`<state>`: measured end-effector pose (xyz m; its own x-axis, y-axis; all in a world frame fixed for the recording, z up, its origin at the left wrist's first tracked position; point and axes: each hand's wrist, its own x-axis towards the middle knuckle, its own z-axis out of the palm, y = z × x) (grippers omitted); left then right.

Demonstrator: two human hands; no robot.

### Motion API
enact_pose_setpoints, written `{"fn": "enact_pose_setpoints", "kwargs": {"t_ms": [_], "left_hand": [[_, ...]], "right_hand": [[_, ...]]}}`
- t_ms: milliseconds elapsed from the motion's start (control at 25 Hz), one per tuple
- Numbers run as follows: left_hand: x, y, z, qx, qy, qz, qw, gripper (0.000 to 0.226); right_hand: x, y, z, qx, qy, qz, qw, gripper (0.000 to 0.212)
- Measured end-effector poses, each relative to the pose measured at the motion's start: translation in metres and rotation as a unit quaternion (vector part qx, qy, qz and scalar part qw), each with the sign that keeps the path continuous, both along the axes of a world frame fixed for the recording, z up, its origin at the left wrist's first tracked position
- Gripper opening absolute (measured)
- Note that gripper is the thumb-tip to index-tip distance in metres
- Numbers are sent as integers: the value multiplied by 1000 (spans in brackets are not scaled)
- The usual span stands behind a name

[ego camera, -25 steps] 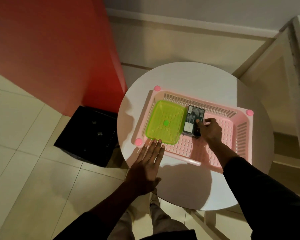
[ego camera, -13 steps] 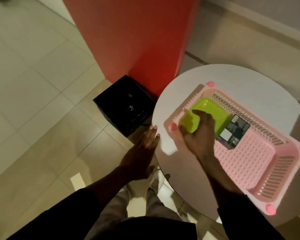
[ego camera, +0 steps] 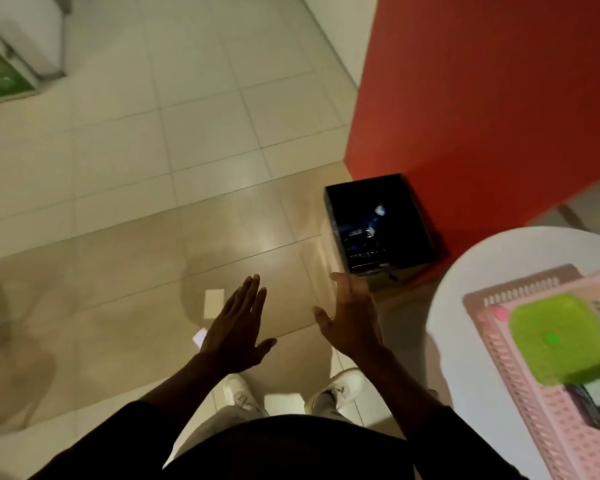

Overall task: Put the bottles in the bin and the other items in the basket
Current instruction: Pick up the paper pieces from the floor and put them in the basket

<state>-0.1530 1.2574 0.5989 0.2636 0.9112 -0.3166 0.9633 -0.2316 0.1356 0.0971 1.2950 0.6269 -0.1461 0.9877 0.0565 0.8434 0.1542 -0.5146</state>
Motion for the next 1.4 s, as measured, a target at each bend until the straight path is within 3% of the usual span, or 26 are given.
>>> {"fn": "enact_pose_setpoints", "kwargs": {"t_ms": [200, 520, 800, 1120, 1400], "left_hand": [[-114, -46, -19, -32, 21, 71, 997, 109], [-230, -92, -29, -72, 23, 137, 988, 107], [-257, -88, -44, -90, -20, 191, 977, 107], [-271, -79, -77, -111, -20, 261, 959, 103], [-287, -48, -160, -143, -52, 268, 951, 97]], "right_hand": [[-106, -15, -17, -77, -57, 89, 991, 71], [-234, -38, -42, -159, -149, 198, 956, 71], [-285, 1, -68, -150, -229, 272, 923, 79], [-332, 48, -121, -182, -234, 333, 895, 73], [-343, 96, -206, -234, -291, 336, 865, 69]]}}
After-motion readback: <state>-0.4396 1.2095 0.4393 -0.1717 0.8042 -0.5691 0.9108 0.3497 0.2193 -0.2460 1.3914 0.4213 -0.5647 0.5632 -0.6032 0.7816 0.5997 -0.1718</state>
